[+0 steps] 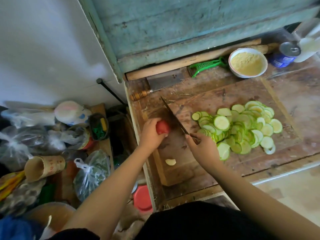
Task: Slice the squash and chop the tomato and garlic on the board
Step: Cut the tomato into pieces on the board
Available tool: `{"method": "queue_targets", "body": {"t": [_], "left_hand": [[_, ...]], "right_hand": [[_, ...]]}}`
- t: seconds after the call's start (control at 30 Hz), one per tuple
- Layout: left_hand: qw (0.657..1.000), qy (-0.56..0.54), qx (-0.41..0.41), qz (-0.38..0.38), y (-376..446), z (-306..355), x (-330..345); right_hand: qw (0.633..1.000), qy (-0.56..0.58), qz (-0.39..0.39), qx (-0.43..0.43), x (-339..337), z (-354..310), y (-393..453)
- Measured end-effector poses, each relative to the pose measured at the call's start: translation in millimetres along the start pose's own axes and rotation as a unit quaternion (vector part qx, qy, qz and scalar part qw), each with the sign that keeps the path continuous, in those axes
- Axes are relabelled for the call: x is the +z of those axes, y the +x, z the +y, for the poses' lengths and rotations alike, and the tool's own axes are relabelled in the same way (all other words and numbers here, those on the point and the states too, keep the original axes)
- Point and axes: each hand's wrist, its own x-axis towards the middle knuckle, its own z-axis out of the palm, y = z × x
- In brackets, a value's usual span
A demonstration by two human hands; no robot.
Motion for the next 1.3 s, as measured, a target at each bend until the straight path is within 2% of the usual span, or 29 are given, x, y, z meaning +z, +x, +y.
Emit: {"method": "queue_targets", "body": {"t": [0.07,0.13,0.23,0.37,0.47,0.67,1.2,1.3], "left_hand": [[0.999,-0.031,0.005,-0.033,3.6,-3.7,1.0],[0.997,-0.056,-0.010,-0.046,8.2,-8.2,2.6],[0.987,-0.133,-0.082,-0.032,9.5,-11.1,5.6],[0.936,-0.281,-0.210,-0.026,9.8,-10.9,5.5],[0.897,-0.367,-0.246,-0.031,10.9,-9.6,1.6],[0.895,-0.358,-0.266,-0.022,9.4,-13.6,6.7],[0.904,-0.333,-0.269,-0.015,7.5,-14.5,9.9],[0.896,-0.345,-0.278,-0.011,8.3,-13.1,9.2]], "right_hand": [[1.000,-0.014,-0.010,0.007,0.9,-4.8,1.3],[0.997,-0.043,-0.053,0.019,3.0,-9.7,9.2],[0.986,-0.110,-0.124,0.021,7.4,-16.3,20.3],[0.989,-0.102,-0.103,-0.015,3.6,-21.9,15.6],[0.993,-0.069,-0.081,-0.053,-8.1,-22.2,7.2],[0.984,-0.084,-0.113,-0.104,-22.5,-32.3,0.7],[0.976,-0.125,-0.147,-0.105,-15.2,-37.6,4.2],[0.973,-0.142,-0.144,-0.112,-16.2,-38.0,2.1]]}}
